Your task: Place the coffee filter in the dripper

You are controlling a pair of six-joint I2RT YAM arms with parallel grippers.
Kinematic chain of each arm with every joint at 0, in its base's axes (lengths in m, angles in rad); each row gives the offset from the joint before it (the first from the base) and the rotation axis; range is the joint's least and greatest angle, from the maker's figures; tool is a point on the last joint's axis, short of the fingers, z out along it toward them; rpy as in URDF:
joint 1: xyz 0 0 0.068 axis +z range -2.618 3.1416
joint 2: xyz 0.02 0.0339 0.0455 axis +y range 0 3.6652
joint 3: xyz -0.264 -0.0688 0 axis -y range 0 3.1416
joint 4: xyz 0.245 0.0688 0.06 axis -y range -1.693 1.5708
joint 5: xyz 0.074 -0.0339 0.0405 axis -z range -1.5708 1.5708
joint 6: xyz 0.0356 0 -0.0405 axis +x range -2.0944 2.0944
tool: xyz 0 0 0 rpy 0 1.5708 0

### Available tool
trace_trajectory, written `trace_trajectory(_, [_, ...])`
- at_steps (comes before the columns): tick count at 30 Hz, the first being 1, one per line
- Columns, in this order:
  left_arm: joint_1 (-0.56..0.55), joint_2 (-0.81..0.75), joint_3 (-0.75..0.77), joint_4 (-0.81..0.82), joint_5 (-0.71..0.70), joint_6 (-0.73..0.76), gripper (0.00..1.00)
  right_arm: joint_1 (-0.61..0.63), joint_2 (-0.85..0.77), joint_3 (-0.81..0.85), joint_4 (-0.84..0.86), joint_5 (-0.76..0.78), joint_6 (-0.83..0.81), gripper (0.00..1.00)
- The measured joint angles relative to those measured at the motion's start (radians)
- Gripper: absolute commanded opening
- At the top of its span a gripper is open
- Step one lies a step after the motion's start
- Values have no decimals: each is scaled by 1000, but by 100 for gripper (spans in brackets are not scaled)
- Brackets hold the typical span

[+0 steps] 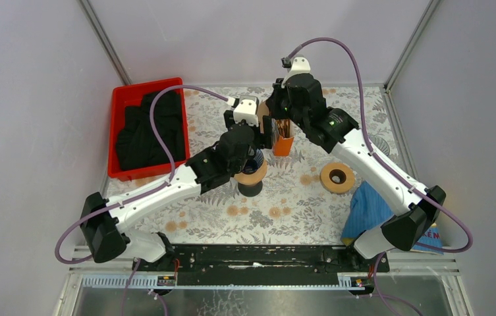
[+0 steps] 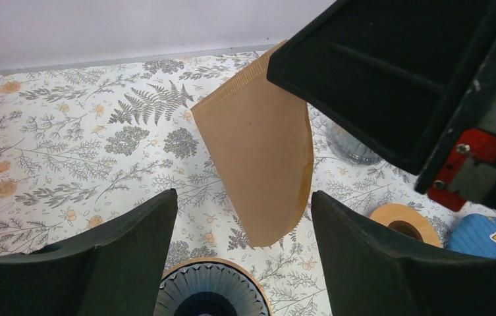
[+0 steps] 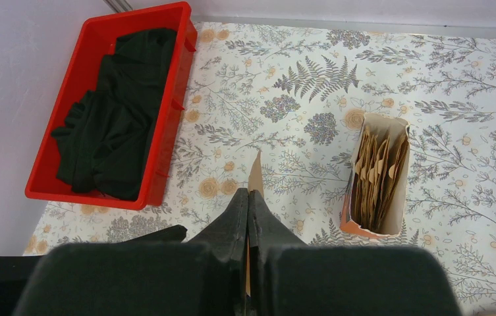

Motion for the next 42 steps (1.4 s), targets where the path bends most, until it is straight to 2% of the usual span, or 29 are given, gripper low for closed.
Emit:
trace_trajectory(10, [0,-6,0,13,-2,3,81,0,0,0,0,0,0,0])
trace_trajectory(17, [0,-4,0,13,-11,3,72,0,0,0,0,0,1,0])
trace_trajectory(36, [0,30,-11,13,-59,1,69,11,0,0,0,4,13,0])
trace_trajectory(42, [0,38,-11,13,-95,1,61,13,0,0,0,3,19,0])
